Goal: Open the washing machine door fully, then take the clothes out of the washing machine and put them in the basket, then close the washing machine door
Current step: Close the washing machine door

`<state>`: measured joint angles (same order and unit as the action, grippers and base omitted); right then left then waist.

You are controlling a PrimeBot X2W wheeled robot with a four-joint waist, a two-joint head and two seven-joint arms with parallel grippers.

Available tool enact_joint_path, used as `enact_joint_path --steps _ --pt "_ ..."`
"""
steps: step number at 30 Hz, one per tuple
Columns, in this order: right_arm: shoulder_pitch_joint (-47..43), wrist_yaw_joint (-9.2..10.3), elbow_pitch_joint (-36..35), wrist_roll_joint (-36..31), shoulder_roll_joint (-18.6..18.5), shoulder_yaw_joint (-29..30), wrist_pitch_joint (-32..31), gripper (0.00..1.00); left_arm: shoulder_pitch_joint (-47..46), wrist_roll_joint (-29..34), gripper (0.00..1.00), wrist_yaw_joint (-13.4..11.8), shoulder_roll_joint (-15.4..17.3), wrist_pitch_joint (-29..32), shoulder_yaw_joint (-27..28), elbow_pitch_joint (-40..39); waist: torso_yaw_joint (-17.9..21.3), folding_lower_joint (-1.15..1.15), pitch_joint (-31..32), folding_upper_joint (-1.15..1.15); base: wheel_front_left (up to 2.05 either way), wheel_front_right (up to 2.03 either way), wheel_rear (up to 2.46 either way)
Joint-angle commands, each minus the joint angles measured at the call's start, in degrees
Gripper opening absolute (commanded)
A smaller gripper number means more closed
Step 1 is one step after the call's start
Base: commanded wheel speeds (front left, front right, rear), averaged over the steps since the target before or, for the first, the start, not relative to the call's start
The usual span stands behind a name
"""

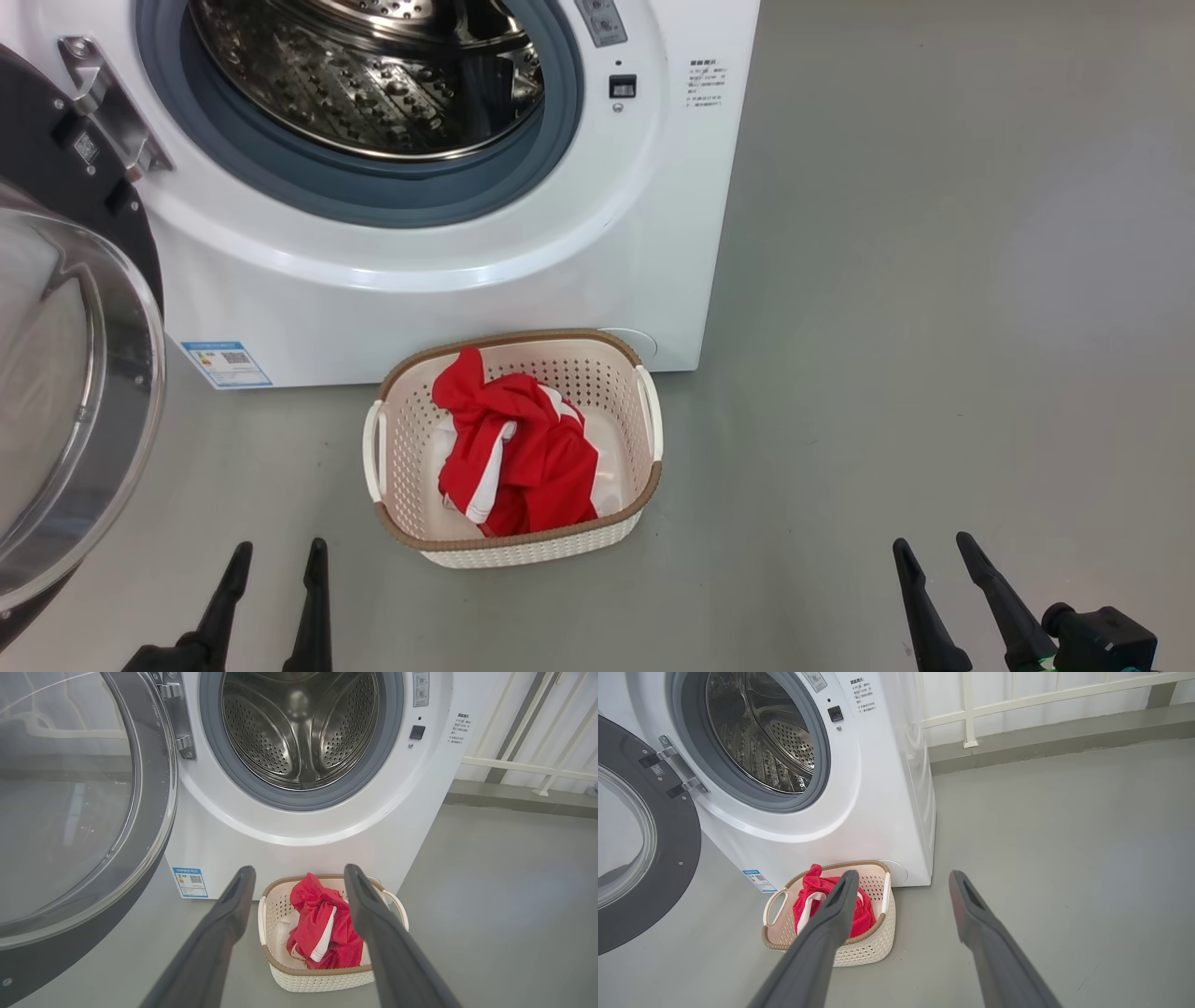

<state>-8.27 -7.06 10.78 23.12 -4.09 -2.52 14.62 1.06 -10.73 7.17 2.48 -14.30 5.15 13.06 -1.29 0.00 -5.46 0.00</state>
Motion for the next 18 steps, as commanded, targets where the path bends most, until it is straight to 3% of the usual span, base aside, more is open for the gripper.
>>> enact_joint_path --steps 1,18 --pt "1.6 -0.43 -1.3 -0.6 -0.9 -1.1 0.4 1.0 -1.9 -0.1 1.0 0.3 0.4 -0.7 1.7 -1.6 0.0 0.0 0.0 0.0 0.0 0.0 0.0" --pt "1.5 -0.43 -1.4 -0.8 -0.8 -1.1 0.4 1.0 -2.2 -0.4 1.0 0.3 0.4 -0.7 1.9 -1.1 -0.5 0.0 0.1 0.0 0.0 0.0 0.0"
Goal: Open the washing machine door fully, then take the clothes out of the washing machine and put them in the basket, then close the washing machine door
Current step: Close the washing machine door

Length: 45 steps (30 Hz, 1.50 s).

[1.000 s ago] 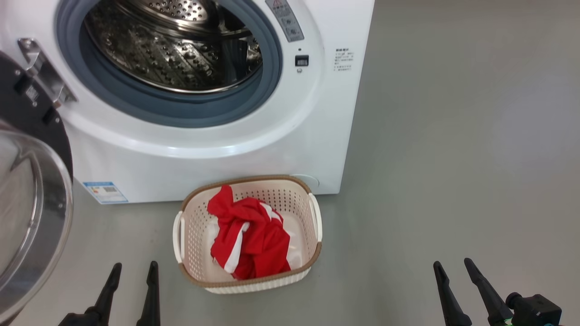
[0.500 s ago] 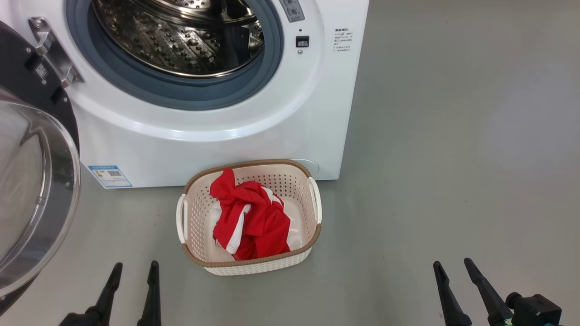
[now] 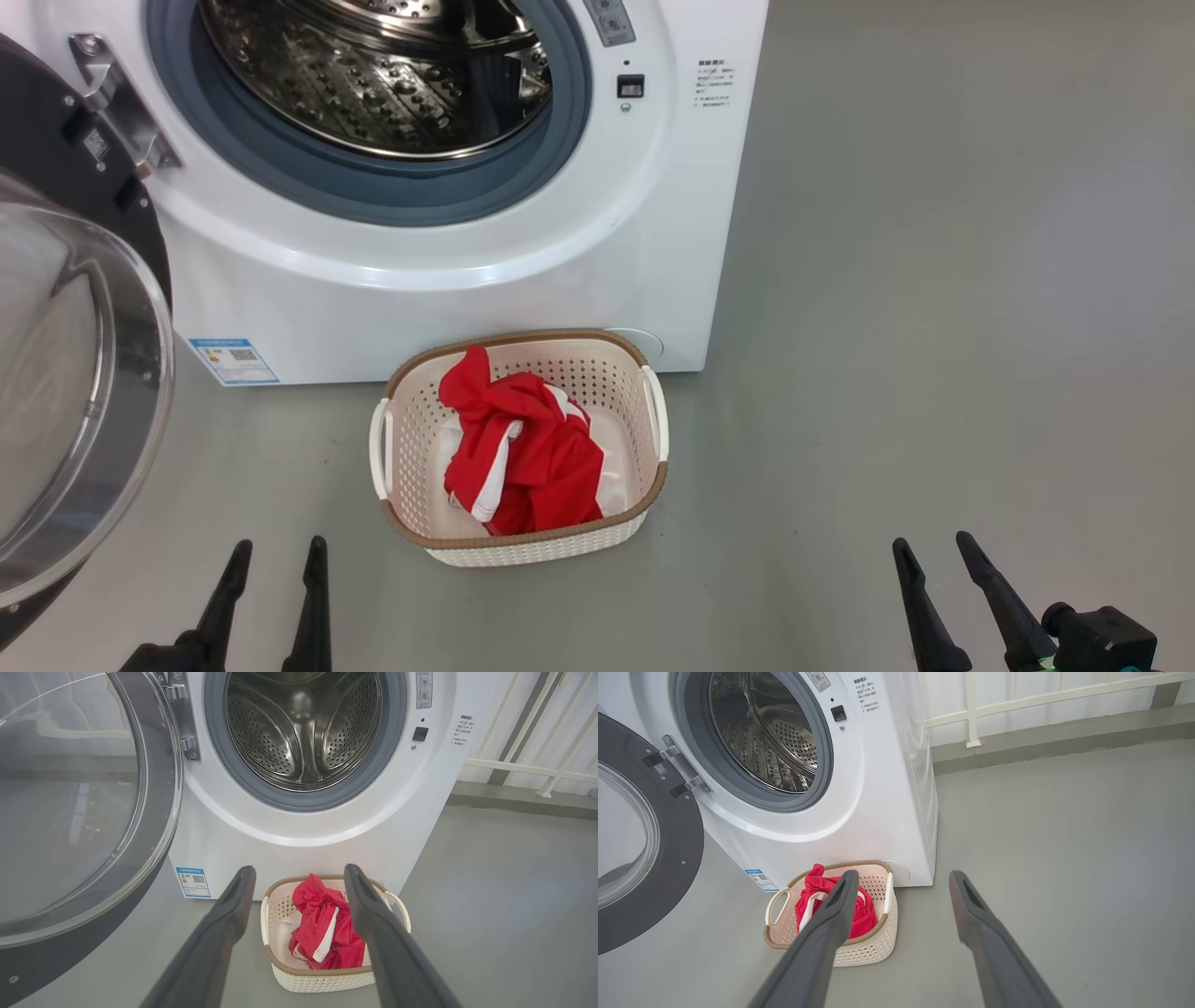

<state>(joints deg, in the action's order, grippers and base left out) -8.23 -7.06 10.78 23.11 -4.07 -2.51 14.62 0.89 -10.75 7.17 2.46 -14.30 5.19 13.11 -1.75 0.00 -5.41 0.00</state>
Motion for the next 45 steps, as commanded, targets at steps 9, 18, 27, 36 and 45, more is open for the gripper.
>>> enact_joint_path --steps 9,18,27,36,45 --pt "1.3 -0.43 -1.3 -0.8 -1.3 -2.5 0.4 1.0 -2.0 -1.9 1.0 0.3 0.4 -0.7 1.2 -0.8 -3.8 0.0 0.0 0.0 0.0 0.0 0.0" --pt "1.4 -0.43 -1.0 -0.7 -2.9 -3.9 0.4 1.0 -0.8 -4.3 1.0 -0.3 0.4 -0.7 -0.1 -0.1 -10.7 0.0 0.5 0.0 0.0 0.0 0.0" --pt "1.1 -0.43 -0.8 -0.3 -3.8 -5.3 0.4 1.0 0.9 -6.1 1.0 -1.5 0.4 -0.7 -1.9 0.0 -17.9 0.0 1.6 0.0 0.0 0.0 0.0" --pt "0.5 -0.43 -0.8 -0.2 -3.8 -5.8 0.4 1.0 1.8 -7.2 1.0 -2.4 0.4 -0.7 -3.8 -0.1 -23.9 0.0 2.3 0.0 0.0 0.0 0.0" --pt "1.3 -0.43 -1.2 -0.2 -3.5 -7.5 0.4 1.0 2.9 -10.5 1.0 -3.8 0.4 -0.7 -4.1 -0.9 -27.8 0.0 2.2 0.0 0.0 0.0 0.0"
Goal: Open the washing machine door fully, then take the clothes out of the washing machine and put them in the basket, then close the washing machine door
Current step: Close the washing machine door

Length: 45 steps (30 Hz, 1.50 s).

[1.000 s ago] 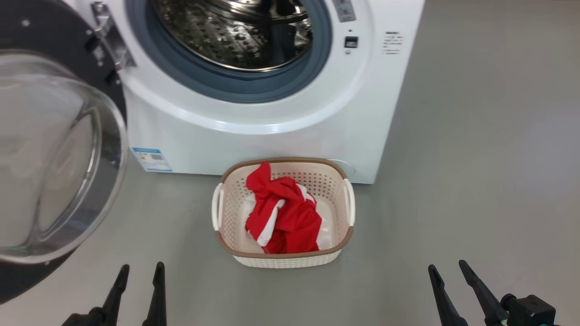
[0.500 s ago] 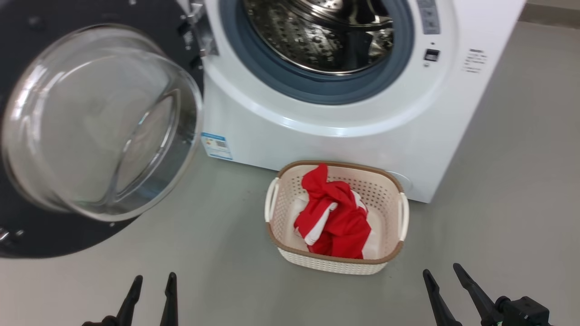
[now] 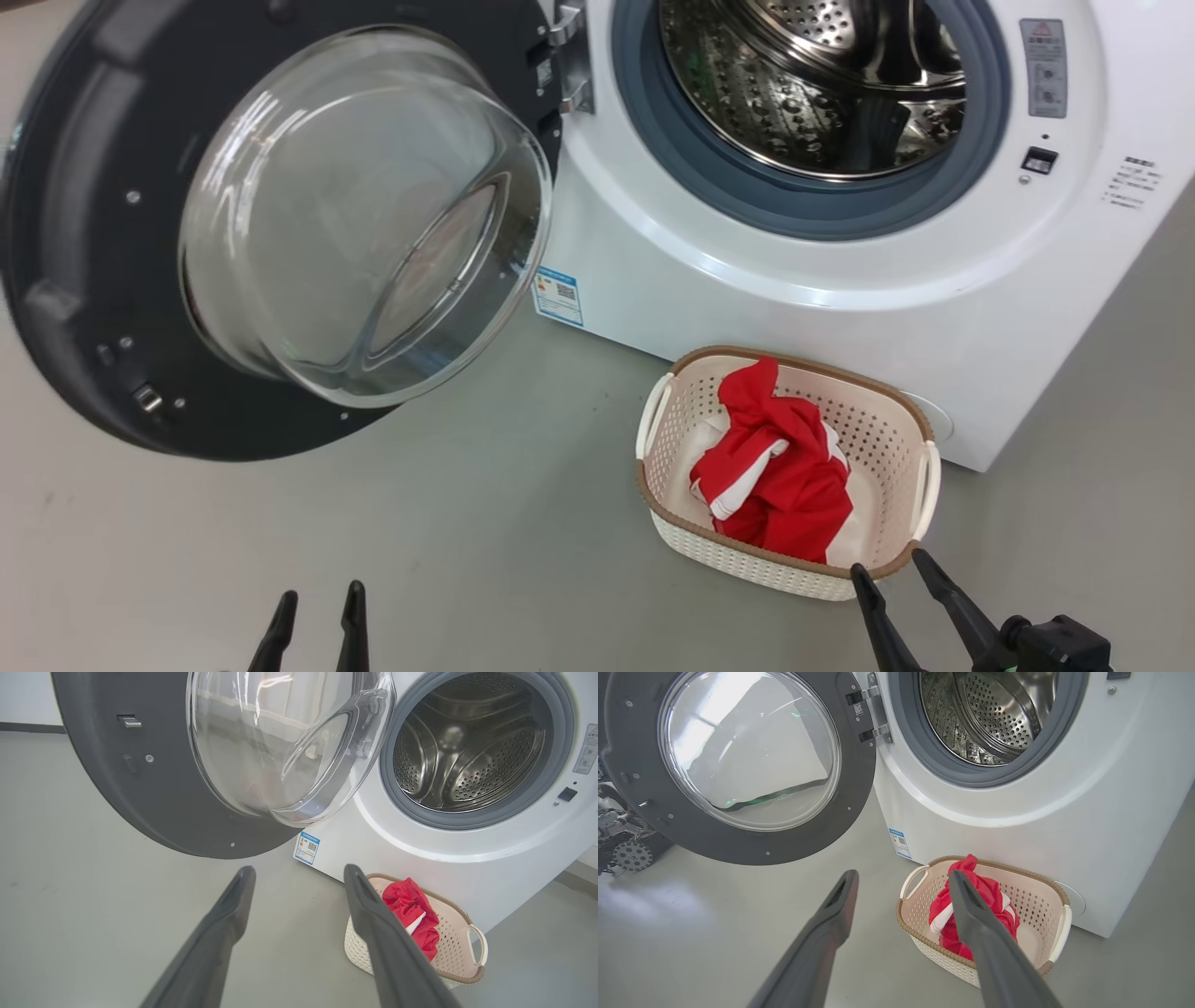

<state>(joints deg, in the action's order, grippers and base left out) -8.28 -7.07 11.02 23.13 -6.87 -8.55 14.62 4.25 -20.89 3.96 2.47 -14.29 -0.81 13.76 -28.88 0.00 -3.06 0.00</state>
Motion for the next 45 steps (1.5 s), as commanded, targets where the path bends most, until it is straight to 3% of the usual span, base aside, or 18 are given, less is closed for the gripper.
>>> enact_joint_path --steps 1,15,16,17,18,23,33,38,45 --pt "1.6 -0.42 -1.4 -0.2 -0.7 -1.7 0.4 1.0 -0.4 -0.6 1.0 -0.7 0.4 -0.7 1.9 -1.8 -0.7 0.0 -0.2 0.0 0.0 0.0 0.0" --pt "2.3 -0.42 -1.3 0.1 -1.0 -1.9 0.4 1.0 -0.7 -2.2 1.0 -0.8 0.4 -0.7 1.8 -2.7 -0.7 0.0 -0.5 0.0 0.0 0.0 0.0" --pt "2.1 -0.42 -1.3 0.1 -0.9 -1.7 0.4 1.0 -0.9 -2.5 0.49 -0.5 0.4 -0.7 1.7 -2.7 -0.7 0.0 -0.5 0.0 0.0 0.0 0.0" --pt "2.0 -0.42 -1.2 0.0 -0.8 -1.4 0.4 1.0 -1.1 -2.8 0.18 -0.2 0.4 -0.7 1.5 -2.7 -0.6 0.0 -0.4 0.0 0.0 0.0 0.0" --pt "1.8 -0.42 -1.1 0.0 -0.7 -1.2 0.4 1.0 -1.3 -2.9 0.0 0.1 0.4 -0.7 1.4 -2.7 -0.6 0.0 -0.4 0.0 0.0 0.0 0.0" --pt "1.3 -0.42 -0.9 -0.2 -0.1 -0.2 0.4 1.0 -3.5 -3.2 0.0 1.8 0.4 -0.7 2.5 -3.8 -0.2 0.0 -0.2 0.0 0.0 0.0 0.0" --pt "2.0 -0.42 -0.9 -0.5 0.8 0.6 0.4 1.0 -13.4 1.7 0.0 3.4 1.4 -0.7 15.4 -15.9 2.1 0.0 -1.4 0.0 0.0 0.0 0.0" --pt "2.6 -0.42 -0.9 -0.6 1.2 0.8 0.4 1.0 -19.9 0.0 0.0 3.5 7.9 -0.7 18.1 -19.7 3.5 0.0 -2.3 0.0 0.0 0.0 0.0" --pt "3.1 -0.42 -1.2 -1.0 1.3 1.5 0.4 1.0 -29.9 -2.9 0.0 3.5 17.7 -0.7 22.5 -16.2 4.5 0.0 -3.4 0.0 0.0 0.0 0.0"
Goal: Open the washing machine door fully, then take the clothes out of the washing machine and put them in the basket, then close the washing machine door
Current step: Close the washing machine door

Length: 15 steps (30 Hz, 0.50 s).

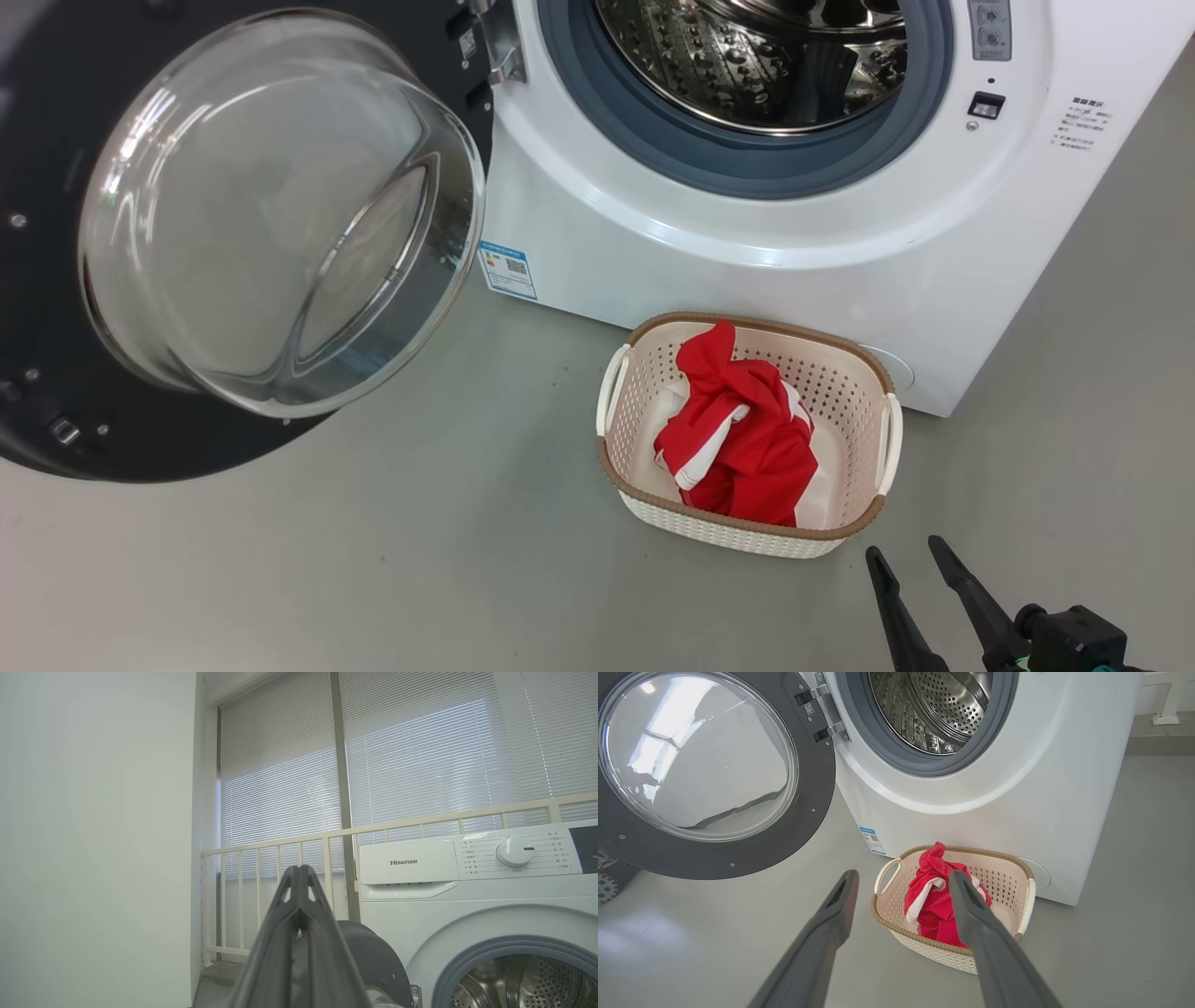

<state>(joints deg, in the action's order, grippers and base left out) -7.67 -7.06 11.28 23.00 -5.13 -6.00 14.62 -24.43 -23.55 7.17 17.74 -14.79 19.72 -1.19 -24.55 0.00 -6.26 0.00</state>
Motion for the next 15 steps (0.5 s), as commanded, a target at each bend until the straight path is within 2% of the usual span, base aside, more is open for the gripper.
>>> enact_joint_path --steps 1,5,9,12,15 --pt "2.5 -0.43 -1.5 -0.9 -0.5 -1.0 0.4 1.0 -2.7 -1.1 0.0 0.3 3.6 -0.2 2.5 -0.2 0.3 0.0 -0.2 0.0 0.0 0.0 0.0" --pt "2.2 -0.43 -1.6 -1.0 -0.5 -0.5 0.4 1.0 -8.1 -7.0 0.0 0.3 7.2 -0.2 3.7 5.9 0.5 0.0 0.1 0.0 0.0 0.0 0.0" --pt "1.7 -0.43 -1.8 -1.2 -0.5 0.0 0.4 1.0 -12.5 -14.3 0.0 0.3 11.6 0.0 3.5 16.9 0.4 0.0 0.5 0.0 0.0 0.0 0.0" --pt "1.5 -0.43 -2.0 -1.4 -0.4 0.2 0.4 1.0 -15.8 -19.3 0.0 0.3 14.4 2.7 3.6 25.8 0.4 0.0 0.6 0.0 0.0 0.0 0.0" --pt "1.4 -0.43 -2.3 -1.9 -0.5 0.2 0.4 1.0 -18.3 -22.9 0.0 0.3 15.9 8.2 2.9 34.4 0.6 0.0 0.6 0.0 0.0 0.0 0.0"
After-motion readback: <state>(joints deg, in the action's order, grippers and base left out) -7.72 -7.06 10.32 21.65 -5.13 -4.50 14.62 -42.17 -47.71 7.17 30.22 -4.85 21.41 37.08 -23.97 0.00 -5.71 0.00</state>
